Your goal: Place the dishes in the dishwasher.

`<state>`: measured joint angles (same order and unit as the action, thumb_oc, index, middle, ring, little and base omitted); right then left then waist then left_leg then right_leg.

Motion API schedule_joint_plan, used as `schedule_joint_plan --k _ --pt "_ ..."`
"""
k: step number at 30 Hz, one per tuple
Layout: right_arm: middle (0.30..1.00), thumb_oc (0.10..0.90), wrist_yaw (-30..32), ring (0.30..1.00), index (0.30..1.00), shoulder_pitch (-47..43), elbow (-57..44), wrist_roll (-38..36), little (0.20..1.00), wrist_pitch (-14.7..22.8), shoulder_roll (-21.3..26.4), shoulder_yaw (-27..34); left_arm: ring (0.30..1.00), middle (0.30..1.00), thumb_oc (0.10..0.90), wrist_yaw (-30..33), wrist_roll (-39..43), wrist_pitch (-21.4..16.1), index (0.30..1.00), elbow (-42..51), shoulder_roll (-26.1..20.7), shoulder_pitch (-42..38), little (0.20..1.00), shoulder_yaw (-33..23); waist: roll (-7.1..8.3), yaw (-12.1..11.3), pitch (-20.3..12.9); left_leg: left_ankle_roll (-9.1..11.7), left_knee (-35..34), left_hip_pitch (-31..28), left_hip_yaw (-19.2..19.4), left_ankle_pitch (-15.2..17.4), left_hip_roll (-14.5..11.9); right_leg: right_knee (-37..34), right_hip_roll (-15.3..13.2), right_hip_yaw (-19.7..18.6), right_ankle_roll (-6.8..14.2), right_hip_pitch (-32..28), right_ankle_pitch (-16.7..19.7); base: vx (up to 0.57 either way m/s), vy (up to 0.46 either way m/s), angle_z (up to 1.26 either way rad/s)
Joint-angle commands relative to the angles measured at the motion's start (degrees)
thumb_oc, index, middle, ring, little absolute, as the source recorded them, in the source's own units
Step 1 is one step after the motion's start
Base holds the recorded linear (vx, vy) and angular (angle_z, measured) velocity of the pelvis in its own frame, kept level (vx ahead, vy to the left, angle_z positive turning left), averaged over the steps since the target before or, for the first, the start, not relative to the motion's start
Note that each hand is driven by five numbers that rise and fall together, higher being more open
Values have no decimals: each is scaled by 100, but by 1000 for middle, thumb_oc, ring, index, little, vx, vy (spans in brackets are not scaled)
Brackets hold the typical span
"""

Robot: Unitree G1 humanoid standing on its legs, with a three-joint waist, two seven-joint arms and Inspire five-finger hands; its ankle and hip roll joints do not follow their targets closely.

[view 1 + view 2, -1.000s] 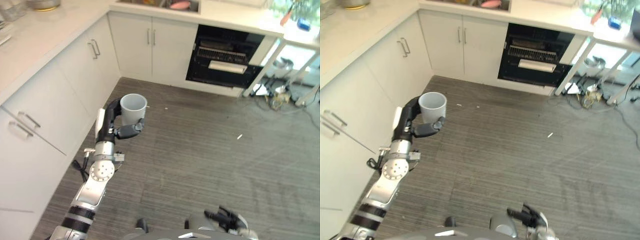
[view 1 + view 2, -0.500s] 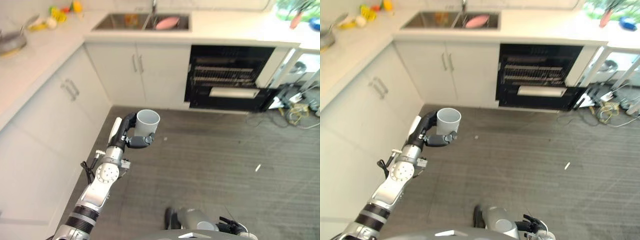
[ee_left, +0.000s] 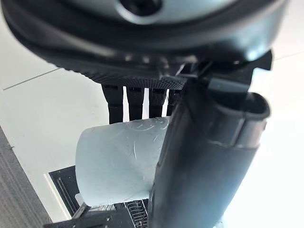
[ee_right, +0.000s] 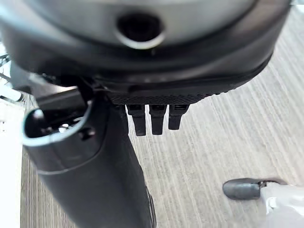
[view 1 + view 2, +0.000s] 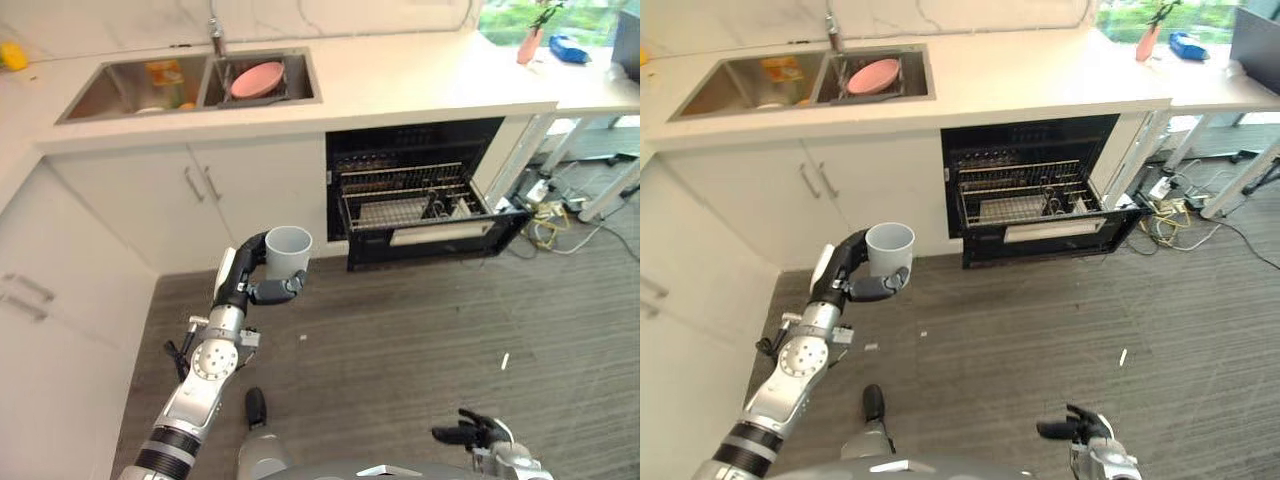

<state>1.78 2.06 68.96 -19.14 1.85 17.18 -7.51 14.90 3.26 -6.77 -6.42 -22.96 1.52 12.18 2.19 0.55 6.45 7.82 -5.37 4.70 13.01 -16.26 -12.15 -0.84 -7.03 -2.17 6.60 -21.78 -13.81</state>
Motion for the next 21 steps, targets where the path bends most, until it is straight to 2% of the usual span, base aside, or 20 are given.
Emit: schedule_joint_plan --k 1,2,3,4,5,7,8,9,10,11,12,14,15,16,18,19,21 --pt "900 800 -4 900 900 -172 -28 -37 900 153 -32 46 300 300 400 176 -78 -577 300 1137 -188 -687 300 -401 28 60 -144 312 144 -178 203 595 -347 129 -439 485 350 665 845 208 201 17" --pt "900 800 -3 900 900 -174 -28 -37 900 152 -38 51 300 300 400 178 -77 -580 300 1129 -193 -697 300 -394 50 44 -149 298 146 -178 223 605 -321 142 -469 472 367 681 838 360 375 33" --pt "900 800 30 900 900 -139 17 -119 900 119 -163 142 300 300 400 171 -147 -544 300 1126 -315 -777 300 -351 119 121 -175 129 86 -357 354 793 -69 645 -652 368 485 999 1300 291 296 -14" --pt "900 800 539 900 900 -1486 232 -333 900 45 -954 -387 300 300 400 81 -44 -515 300 1146 -256 -989 300 80 111 -158 -242 20 95 -422 414 882 53 718 -756 398 540 1070 1478 356 433 -66" --pt "900 800 150 900 900 -137 80 -68 900 121 -346 -92 300 300 400 237 5 -621 300 993 -397 -988 300 -181 170 75 -166 -42 94 -595 637 1045 175 887 -854 497 586 1434 1807 196 261 -63" --pt "900 800 148 900 900 -112 63 -65 900 119 -338 -92 300 300 400 235 6 -627 300 990 -391 -978 300 -177 154 49 -197 -46 80 -579 665 1022 162 871 -839 468 583 1471 1841 24 109 -46" --pt "900 800 197 900 900 -116 -222 -29 900 234 -284 -30 300 300 400 197 -26 -643 300 1082 -488 -857 300 -315 167 57 -156 -70 91 -678 843 1111 174 831 -928 869 555 1618 1941 -14 152 -37" --pt "900 800 309 900 900 -160 -598 29 900 234 -233 -29 300 300 400 260 -166 -637 300 1200 -492 -795 300 -342 163 107 -155 -105 105 -717 975 1206 211 785 -924 1161 550 1723 1922 0 414 -115" --pt "900 800 310 900 900 -141 -878 221 900 288 -56 -31 300 300 400 304 -415 -551 300 1166 -636 -854 300 -509 130 215 -134 -175 87 -990 1368 1376 279 842 -627 1864 448 1978 1651 9 406 -128" --pt "900 800 309 900 900 -118 -979 306 900 305 -42 -71 300 300 400 344 -454 -555 300 1188 -638 -817 300 -571 126 216 -142 -196 79 -1051 1508 1422 282 851 -549 2068 389 2011 1575 18 321 -191" --pt "900 800 311 900 900 -111 -988 309 900 301 -41 -74 300 300 400 344 -455 -557 300 1188 -637 -811 300 -574 123 209 -141 -194 80 -1060 1519 1427 278 856 -545 2058 386 2012 1571 -9 120 -146" --pt "900 800 316 900 900 48 -399 529 900 292 39 33 300 300 400 487 -497 -641 300 1213 -586 -914 300 -654 74 241 -107 -239 72 -1167 1708 1506 309 923 -332 2343 298 2118 1363 -11 127 -92" --pt "900 800 369 900 900 -79 -222 558 900 322 38 55 300 300 400 447 -535 -626 300 1242 -582 -872 300 -641 51 221 -65 -257 93 -1205 1688 1531 338 839 -214 2323 241 2068 1230 28 88 -71" --pt "900 800 405 900 900 -166 -200 494 900 358 20 48 300 300 400 452 -532 -634 300 1195 -567 -844 300 -579 50 217 -44 -250 110 -1264 1696 1505 376 671 -255 2307 243 2000 1281 36 -3 -83" --pt "900 800 399 900 900 -193 -377 332 900 443 32 26 300 300 400 389 -508 -645 300 1119 -433 -884 300 -405 45 292 -65 -219 153 -1374 1834 1471 363 343 -97 2033 192 1785 1234 14 -59 -61" --pt "900 800 399 900 900 -187 -383 331 900 440 35 27 300 300 400 391 -509 -648 300 1113 -430 -886 300 -401 41 281 -56 -213 151 -1390 1843 1470 358 324 -88 2026 188 1767 1243 12 -86 -41" --pt "900 800 492 900 900 -55 -1121 347 900 571 249 100 300 300 400 416 -485 -647 300 1114 -355 -838 300 -483 35 386 -78 -166 222 -1488 2045 1421 282 105 -30 2013 116 1614 1237 16 -104 -47"
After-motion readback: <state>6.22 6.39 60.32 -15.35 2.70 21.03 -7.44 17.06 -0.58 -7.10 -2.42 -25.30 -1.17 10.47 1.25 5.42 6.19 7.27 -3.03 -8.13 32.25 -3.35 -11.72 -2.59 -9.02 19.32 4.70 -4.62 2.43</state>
